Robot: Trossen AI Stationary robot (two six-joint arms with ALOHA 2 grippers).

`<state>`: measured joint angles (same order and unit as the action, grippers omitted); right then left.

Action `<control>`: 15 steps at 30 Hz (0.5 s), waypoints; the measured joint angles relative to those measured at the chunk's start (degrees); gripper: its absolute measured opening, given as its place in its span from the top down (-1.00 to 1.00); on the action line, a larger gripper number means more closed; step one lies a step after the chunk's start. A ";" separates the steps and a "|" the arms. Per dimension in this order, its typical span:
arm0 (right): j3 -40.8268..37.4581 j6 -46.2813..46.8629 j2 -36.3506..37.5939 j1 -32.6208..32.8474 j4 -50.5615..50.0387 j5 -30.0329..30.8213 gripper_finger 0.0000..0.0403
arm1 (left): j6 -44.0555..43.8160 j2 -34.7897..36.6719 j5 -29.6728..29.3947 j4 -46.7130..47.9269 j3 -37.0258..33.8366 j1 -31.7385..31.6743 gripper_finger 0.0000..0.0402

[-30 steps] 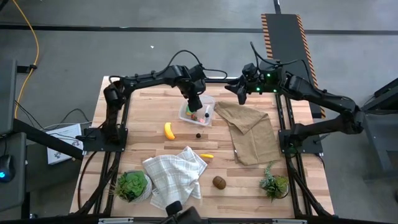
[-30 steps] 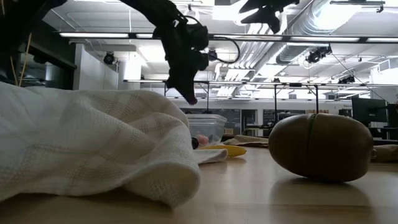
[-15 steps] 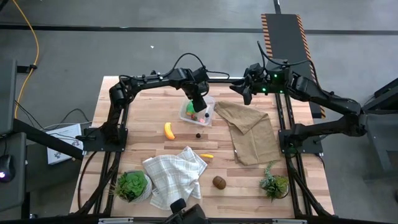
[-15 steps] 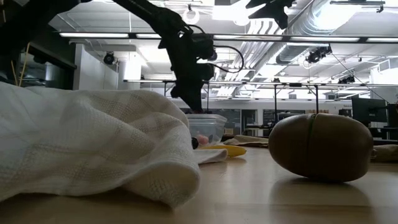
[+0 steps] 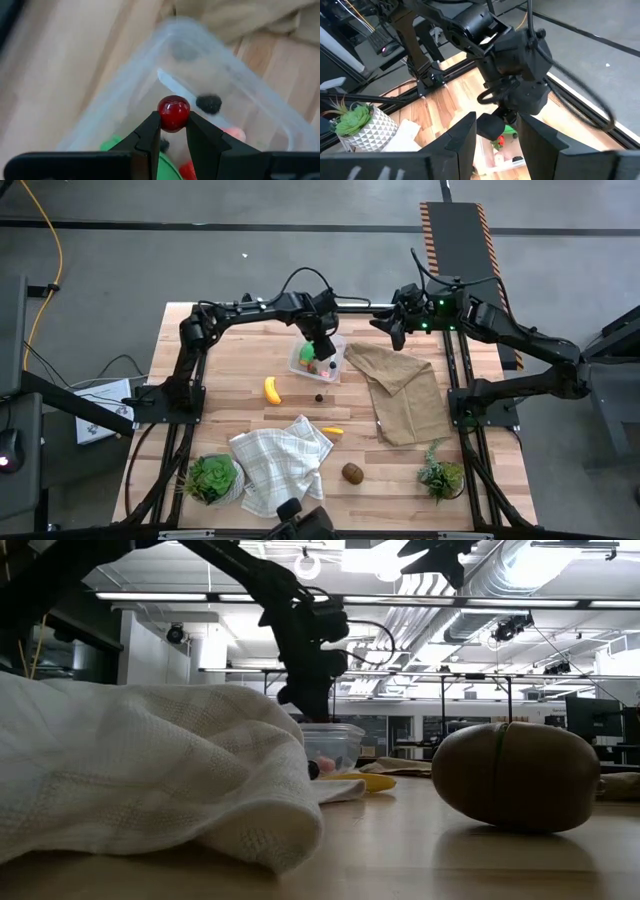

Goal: Pick and placing Produce into tupperware
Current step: Put the red cherry into the transparent bin

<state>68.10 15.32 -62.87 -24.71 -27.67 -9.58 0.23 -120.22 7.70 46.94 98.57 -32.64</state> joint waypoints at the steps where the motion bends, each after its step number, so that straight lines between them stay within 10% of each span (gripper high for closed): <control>1: 0.00 -0.14 0.00 0.00 -0.07 0.00 0.34 | -0.19 -0.10 0.12 0.44 -0.09 0.04 0.62; 15: 0.00 -1.12 -0.02 0.00 -0.47 0.00 0.34 | -0.80 -0.77 1.98 -0.78 -0.01 0.02 0.40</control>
<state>68.10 14.20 -62.89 -24.71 -28.14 -9.58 -0.57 -120.99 9.68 46.16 98.56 -32.62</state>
